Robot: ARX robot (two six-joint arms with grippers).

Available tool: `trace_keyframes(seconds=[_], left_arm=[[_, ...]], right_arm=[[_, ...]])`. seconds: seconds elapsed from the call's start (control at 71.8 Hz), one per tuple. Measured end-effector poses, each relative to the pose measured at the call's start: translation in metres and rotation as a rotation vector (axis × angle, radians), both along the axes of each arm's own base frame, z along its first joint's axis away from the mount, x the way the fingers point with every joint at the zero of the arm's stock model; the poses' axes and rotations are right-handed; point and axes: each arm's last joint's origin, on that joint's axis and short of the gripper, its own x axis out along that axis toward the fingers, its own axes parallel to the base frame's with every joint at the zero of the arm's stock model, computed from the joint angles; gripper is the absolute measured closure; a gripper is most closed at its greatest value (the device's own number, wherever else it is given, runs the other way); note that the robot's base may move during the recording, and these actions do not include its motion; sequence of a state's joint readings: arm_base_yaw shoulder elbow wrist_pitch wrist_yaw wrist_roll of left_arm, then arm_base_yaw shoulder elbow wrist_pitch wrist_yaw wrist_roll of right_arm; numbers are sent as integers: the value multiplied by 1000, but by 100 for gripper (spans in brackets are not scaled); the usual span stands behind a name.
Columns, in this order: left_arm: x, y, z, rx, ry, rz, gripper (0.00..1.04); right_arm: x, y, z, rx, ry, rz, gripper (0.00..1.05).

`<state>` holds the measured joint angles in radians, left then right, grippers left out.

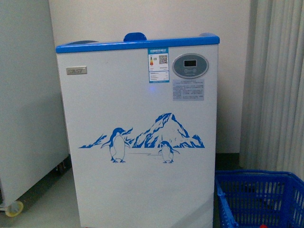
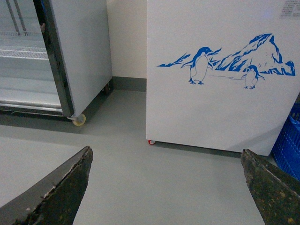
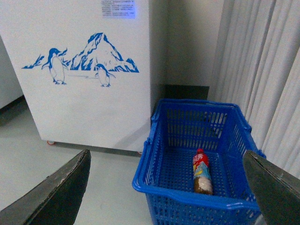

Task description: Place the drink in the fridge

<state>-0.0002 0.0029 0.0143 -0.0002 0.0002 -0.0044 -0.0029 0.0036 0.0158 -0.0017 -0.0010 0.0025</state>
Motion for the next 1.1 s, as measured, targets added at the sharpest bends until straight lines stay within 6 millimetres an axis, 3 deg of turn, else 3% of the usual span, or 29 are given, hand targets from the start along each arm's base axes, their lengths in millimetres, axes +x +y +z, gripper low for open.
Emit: trace_keyframes(seconds=[1.1], left_arm=[[0, 0, 0, 0, 0, 0, 8]], right_arm=[[0, 0, 0, 0, 1, 1, 8]])
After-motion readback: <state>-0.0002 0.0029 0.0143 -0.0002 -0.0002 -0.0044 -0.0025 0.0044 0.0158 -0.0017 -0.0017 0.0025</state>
